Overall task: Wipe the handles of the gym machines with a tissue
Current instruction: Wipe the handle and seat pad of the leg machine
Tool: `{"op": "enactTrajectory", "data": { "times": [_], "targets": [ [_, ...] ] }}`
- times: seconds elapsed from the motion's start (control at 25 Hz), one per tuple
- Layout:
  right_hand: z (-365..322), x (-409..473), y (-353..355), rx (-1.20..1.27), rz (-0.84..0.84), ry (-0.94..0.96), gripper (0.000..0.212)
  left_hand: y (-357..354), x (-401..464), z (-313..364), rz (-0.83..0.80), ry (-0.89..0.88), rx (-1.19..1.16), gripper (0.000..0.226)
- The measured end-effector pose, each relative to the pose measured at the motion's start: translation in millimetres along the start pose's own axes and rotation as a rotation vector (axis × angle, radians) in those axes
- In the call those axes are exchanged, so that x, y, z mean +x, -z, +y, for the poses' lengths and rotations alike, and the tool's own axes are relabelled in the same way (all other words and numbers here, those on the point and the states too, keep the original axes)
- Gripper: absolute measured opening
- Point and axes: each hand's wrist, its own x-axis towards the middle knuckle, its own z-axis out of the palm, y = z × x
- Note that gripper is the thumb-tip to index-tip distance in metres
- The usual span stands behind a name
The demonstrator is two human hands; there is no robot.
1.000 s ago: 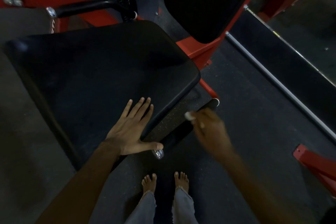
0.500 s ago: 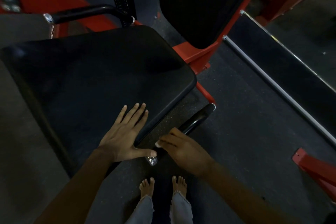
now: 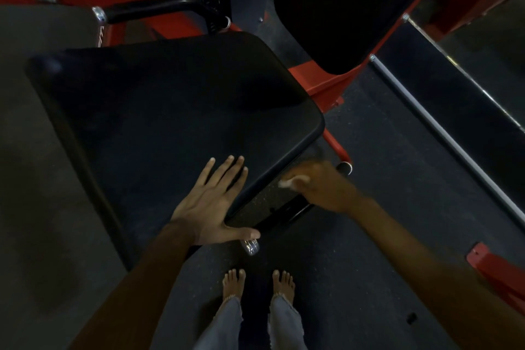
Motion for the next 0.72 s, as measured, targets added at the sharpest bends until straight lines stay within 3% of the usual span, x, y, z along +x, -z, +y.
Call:
{"op": "enactTrajectory", "data": {
  "times": [0.16,0.28,0.4,0.6,0.72],
  "targets": [
    [-57.0,24.1,-36.4,0.170,-0.471,0.064,0.020,0.5,0.2,-0.1,0.008,0.002,0.011,0.126],
    [-50.3,36.3,-37.0,0.095,-0.609,0.079,0.022,0.0,0.5,-0.1,0.001,0.007,0.010,0.128],
    [-17.3,39.5,-12.8,-0.061,-0.611,0.106,0.022,-0.2,0.4,-0.7,-0.001,0.009,0.001,0.129],
    [64.2,35.6,24.8,-0.263,-0.497,-0.251,0.026,-1.7,0.5,-2.2,-0.001,0.011,0.006,0.129],
    [56.2,32.8,26.0,-0.255,-0.448,-0.286,0.019,-2.2,0.6,-2.0,0.004,0.014,0.008,0.129]
  ]
}}
